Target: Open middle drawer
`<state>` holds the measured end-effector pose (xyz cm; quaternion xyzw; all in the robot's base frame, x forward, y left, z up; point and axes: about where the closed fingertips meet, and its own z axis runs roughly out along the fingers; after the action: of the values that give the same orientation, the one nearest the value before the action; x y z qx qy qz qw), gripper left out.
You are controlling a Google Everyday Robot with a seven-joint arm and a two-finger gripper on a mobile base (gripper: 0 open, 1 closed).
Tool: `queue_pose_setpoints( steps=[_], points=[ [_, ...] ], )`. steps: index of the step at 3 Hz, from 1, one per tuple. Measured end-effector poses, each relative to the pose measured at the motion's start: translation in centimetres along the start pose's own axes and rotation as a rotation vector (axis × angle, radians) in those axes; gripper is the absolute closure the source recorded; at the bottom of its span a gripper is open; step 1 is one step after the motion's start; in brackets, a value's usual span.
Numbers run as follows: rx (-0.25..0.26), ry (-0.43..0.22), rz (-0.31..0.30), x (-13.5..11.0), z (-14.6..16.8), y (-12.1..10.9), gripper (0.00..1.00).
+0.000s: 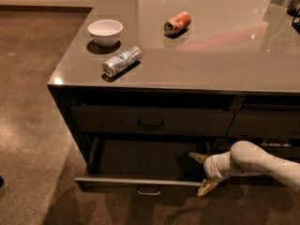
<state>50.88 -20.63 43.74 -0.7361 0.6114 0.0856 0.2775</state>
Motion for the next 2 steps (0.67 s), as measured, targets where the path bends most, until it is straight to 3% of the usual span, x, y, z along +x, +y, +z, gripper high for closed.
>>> queue_pose_setpoints(
  steps=[1,2],
  points=[
    [-0.001,0.001,0.003,0.15,0.24,0.01,0.0],
    [-0.002,0.001,0.003,0.15,0.26,0.0,0.0]
  ],
)
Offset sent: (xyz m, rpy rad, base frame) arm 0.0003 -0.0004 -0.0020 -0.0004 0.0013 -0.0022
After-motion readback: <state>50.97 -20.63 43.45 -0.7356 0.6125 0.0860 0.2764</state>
